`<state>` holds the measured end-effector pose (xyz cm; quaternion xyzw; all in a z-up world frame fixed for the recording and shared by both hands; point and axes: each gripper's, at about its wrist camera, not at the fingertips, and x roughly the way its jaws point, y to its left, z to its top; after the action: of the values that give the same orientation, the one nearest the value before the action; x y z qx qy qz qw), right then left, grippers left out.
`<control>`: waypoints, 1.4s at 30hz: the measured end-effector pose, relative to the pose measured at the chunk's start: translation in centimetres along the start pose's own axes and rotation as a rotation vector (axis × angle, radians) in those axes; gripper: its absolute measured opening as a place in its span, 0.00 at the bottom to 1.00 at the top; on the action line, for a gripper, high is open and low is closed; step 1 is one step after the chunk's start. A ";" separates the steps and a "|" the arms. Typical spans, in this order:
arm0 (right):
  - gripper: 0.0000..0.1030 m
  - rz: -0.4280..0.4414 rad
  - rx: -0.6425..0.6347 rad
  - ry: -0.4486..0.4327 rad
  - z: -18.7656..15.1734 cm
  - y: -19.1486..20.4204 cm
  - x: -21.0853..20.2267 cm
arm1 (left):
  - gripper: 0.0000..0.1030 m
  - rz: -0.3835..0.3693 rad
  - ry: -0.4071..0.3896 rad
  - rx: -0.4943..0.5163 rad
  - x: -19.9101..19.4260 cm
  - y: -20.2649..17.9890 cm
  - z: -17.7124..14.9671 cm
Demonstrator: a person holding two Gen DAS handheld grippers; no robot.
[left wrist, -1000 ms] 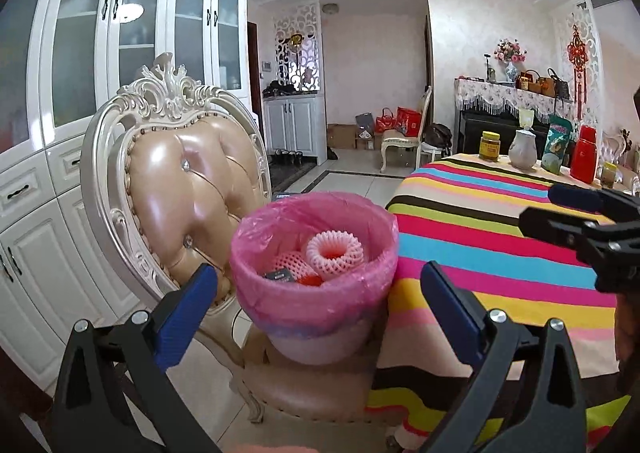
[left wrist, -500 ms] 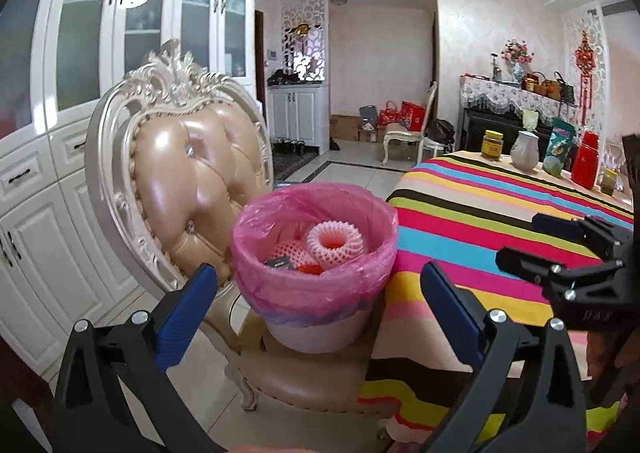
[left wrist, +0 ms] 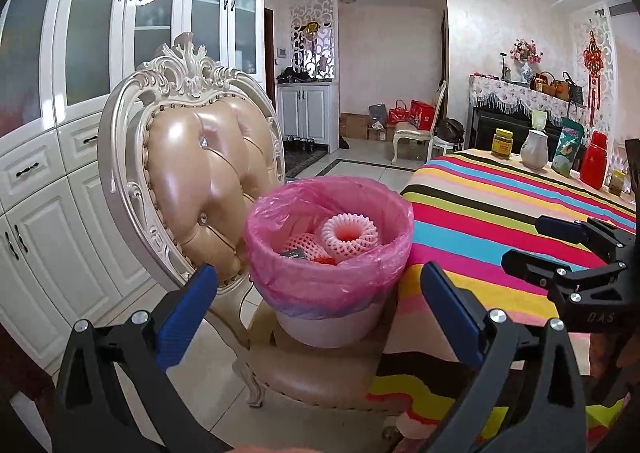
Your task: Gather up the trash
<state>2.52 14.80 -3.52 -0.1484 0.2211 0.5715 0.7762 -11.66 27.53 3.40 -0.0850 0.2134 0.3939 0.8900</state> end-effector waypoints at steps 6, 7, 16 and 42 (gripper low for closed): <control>0.82 0.004 -0.007 0.012 -0.3 0.2 0.3 | 0.95 0.005 0.020 0.004 0.6 0.1 -0.4; 0.82 0.006 -0.007 0.013 -0.4 0.3 0.3 | 0.95 0.005 0.023 0.003 0.6 0.1 -0.5; 0.82 0.005 -0.006 0.013 -0.3 0.4 0.3 | 0.95 0.006 0.028 0.007 0.7 0.2 -0.8; 0.82 0.009 -0.003 0.002 0.1 0.6 -0.1 | 0.95 0.010 0.030 0.007 0.7 0.1 -0.7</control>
<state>1.96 14.95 -3.35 -0.1492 0.2215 0.5754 0.7730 -11.54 27.86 2.43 -0.0867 0.2285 0.3963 0.8850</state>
